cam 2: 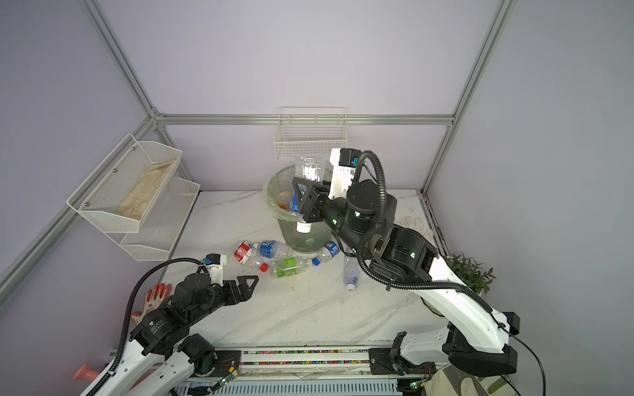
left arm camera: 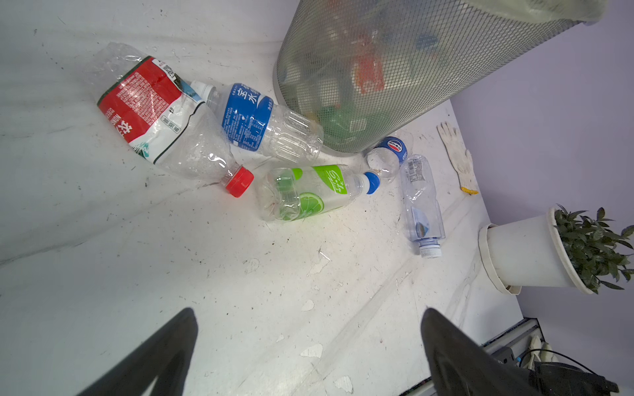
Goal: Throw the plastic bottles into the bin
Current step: 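Open the right gripper over the bin to drop the clear bottle, then draw the right gripper back from the bin while the left gripper reaches toward the pile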
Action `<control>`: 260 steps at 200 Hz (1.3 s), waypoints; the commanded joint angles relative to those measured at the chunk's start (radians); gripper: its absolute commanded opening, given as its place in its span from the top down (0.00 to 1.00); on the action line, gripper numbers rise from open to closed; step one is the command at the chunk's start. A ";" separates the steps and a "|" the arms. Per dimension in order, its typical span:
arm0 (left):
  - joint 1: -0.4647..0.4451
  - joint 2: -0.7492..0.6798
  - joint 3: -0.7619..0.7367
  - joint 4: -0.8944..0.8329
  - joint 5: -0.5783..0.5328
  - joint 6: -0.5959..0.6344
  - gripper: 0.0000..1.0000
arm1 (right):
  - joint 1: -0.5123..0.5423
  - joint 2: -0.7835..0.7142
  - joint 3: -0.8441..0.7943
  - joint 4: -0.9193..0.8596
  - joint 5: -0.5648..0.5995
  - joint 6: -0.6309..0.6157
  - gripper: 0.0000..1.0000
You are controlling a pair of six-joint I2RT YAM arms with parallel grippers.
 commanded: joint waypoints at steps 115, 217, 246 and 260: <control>0.002 -0.021 0.054 -0.013 -0.013 0.026 0.00 | -0.098 0.269 0.237 -0.041 0.012 -0.072 1.00; 0.002 -0.120 0.071 -0.101 -0.037 0.004 0.00 | -0.332 0.527 0.431 -0.216 -0.239 -0.044 0.02; 0.004 -0.080 0.072 -0.081 -0.019 0.004 0.00 | -0.332 0.327 0.187 -0.059 -0.238 -0.024 0.03; 0.003 -0.059 0.077 -0.071 -0.007 0.002 0.00 | -0.333 0.275 0.143 -0.052 -0.235 -0.016 0.03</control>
